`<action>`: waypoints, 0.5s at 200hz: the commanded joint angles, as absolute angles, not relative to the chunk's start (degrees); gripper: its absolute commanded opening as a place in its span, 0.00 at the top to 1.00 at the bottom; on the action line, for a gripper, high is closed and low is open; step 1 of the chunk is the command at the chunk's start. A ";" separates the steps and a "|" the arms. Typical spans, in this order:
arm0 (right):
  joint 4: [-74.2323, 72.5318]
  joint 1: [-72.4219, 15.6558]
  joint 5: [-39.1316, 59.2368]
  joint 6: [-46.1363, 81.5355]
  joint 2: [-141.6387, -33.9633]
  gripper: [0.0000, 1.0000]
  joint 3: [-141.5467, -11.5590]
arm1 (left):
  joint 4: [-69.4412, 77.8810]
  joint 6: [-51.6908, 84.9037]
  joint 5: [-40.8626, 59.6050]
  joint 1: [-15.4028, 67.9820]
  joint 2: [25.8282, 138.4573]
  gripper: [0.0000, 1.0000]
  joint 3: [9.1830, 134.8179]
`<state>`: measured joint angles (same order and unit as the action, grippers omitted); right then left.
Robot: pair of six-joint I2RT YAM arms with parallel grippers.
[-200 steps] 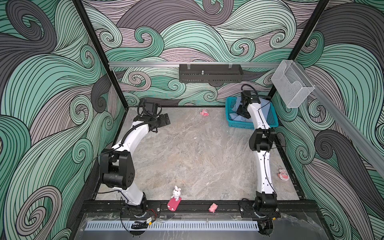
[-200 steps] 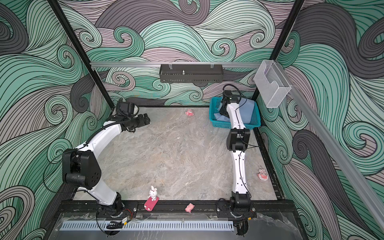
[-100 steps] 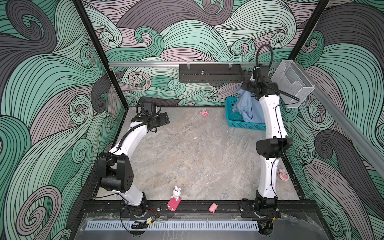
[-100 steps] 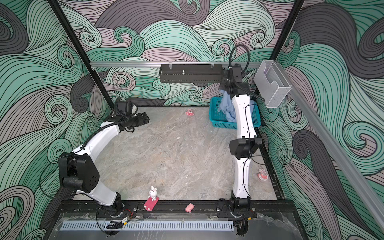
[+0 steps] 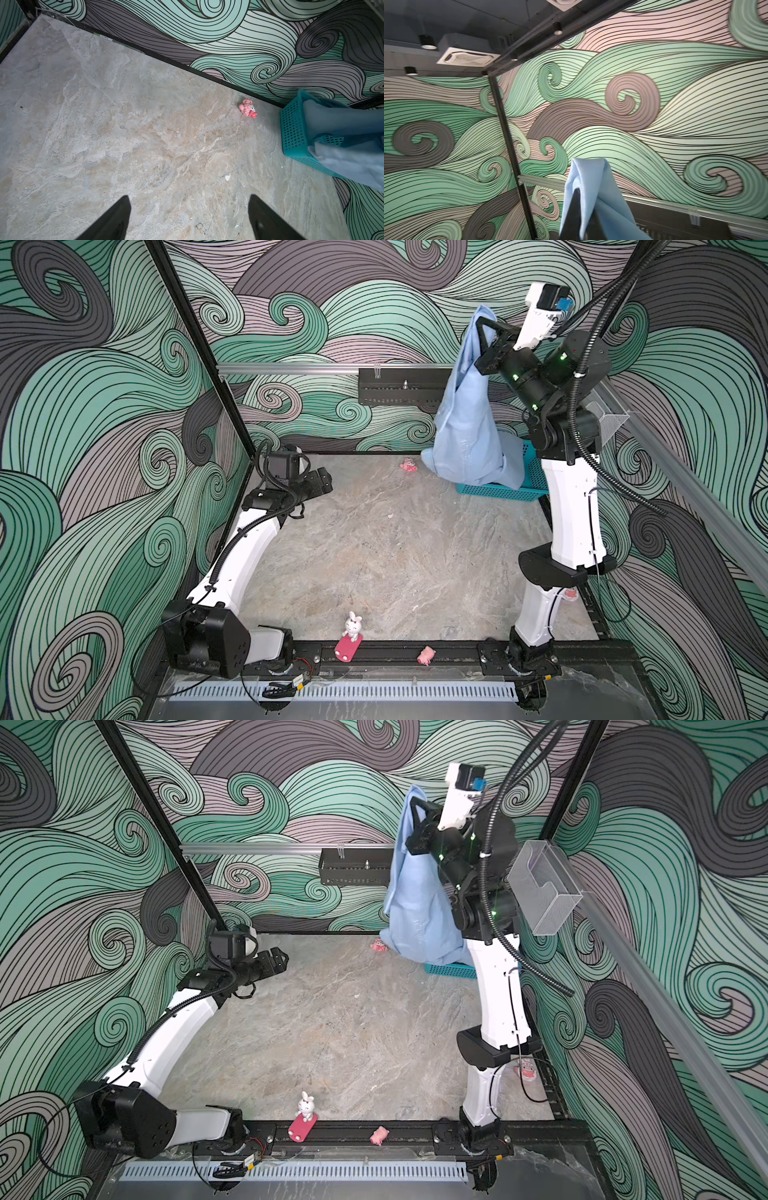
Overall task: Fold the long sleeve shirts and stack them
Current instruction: 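Swing the held shirt out of the basket and lower it onto the table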
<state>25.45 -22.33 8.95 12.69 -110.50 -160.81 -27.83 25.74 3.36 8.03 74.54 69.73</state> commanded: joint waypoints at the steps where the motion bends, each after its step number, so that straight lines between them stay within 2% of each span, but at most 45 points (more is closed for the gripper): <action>1: 18.19 -26.49 13.35 13.31 -108.33 1.00 -161.28 | -27.08 25.99 1.42 8.21 72.53 0.10 69.88; 33: 25.86 -30.34 13.05 12.13 -108.80 1.00 -157.39 | -27.20 26.08 1.31 8.24 71.81 0.09 68.92; 74: 35.81 -31.47 10.91 13.11 -111.28 1.00 -139.79 | -27.73 26.02 0.79 8.24 71.65 0.08 68.25; 100: 41.73 -33.43 7.78 11.42 -115.40 0.91 -132.33 | -28.34 25.98 0.47 8.22 71.39 0.08 68.29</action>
<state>32.27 -31.42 10.83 12.56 -110.26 -138.06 -27.49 25.74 1.67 8.03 72.71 68.03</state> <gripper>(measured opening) 0.058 0.916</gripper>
